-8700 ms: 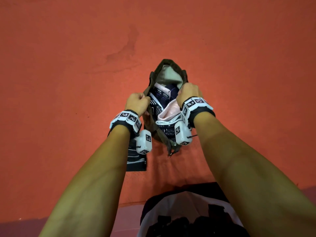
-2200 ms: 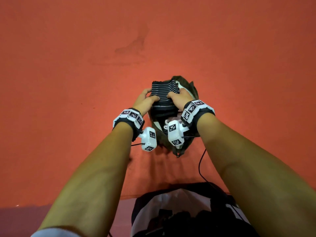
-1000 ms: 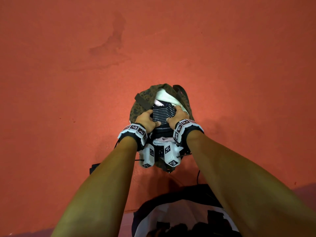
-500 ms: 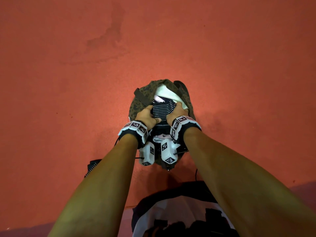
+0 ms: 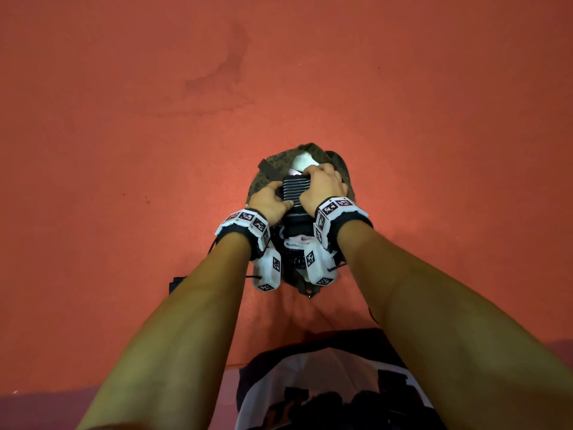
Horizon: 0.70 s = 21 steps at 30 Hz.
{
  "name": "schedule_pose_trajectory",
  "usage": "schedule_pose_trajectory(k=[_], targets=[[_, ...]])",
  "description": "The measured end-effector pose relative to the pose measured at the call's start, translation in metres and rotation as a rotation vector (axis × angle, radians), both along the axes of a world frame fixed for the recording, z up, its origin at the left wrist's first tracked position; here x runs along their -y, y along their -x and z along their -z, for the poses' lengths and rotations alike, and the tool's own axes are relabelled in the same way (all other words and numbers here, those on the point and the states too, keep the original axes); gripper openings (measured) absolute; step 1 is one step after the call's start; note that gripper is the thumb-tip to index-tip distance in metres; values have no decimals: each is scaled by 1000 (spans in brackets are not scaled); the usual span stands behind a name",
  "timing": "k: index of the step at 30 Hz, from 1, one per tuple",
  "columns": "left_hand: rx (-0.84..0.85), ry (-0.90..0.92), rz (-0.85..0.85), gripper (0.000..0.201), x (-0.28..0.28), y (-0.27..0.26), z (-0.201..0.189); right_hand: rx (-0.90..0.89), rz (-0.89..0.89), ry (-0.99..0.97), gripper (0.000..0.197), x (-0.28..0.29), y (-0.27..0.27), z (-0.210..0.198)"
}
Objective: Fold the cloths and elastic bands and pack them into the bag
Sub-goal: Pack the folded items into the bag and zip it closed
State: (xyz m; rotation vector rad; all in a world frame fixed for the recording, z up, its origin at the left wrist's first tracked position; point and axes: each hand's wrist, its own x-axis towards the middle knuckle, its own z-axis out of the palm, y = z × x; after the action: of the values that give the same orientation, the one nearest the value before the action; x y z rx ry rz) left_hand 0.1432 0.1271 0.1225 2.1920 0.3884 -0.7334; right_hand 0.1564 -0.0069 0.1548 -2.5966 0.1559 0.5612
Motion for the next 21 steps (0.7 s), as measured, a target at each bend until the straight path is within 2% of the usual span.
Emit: schedule_pose_trajectory(k=[6,14,17,21], targets=[[4,22,-14,60,-16,9,-4,90,-79,-6,49,-10,9,-15],[-8,-1,-38,50,-47,30,-16,-47,-183,-153,30,-56,28,-18],[-38,4,-93,51,-67,44,-14,-78,-219,-151,30,-76,38,-12],[-62,-30,-160,52,-102,70,-4,-140,-276,-139,40,-108,55,0]])
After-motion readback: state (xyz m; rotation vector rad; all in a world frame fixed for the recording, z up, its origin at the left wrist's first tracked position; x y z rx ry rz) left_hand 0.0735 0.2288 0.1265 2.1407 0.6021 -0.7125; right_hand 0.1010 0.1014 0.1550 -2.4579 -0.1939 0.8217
